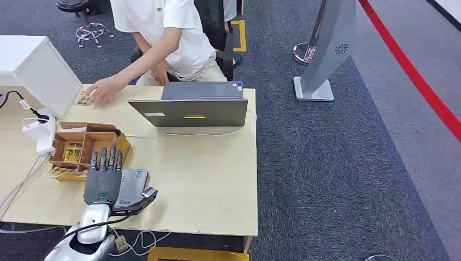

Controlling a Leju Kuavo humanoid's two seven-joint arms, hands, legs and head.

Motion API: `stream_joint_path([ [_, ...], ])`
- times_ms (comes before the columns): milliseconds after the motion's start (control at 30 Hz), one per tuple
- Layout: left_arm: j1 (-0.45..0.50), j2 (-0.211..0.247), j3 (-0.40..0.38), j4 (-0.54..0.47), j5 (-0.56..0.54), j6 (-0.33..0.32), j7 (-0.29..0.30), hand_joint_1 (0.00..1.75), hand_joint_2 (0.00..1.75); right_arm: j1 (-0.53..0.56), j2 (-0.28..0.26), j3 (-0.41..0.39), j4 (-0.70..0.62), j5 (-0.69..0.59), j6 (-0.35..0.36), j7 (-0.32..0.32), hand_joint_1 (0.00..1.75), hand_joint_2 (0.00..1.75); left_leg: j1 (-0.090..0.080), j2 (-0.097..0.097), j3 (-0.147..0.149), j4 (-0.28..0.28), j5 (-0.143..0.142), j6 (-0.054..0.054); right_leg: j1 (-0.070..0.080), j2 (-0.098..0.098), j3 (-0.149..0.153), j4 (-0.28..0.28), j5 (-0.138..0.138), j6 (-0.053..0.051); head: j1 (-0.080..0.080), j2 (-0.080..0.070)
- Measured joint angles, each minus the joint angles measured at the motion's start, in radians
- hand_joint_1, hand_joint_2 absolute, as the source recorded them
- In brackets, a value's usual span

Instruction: Pass the card to the sensor for recognition and then transmit it.

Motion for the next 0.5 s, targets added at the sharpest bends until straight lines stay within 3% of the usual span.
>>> stream_joint_path([
  [500,0.027,0.023,0.067,0.001,0.000,0.063,-0.013,0.00,1.75,0.003,0.000,0.000,0.000,0.012,0.002,0.000,0.00,1.75,0.000,0.000,0.000,0.000,0.000,0.000,0.000,0.000,-0.001,0.000,0.000,0.000,0.000,0.000],
])
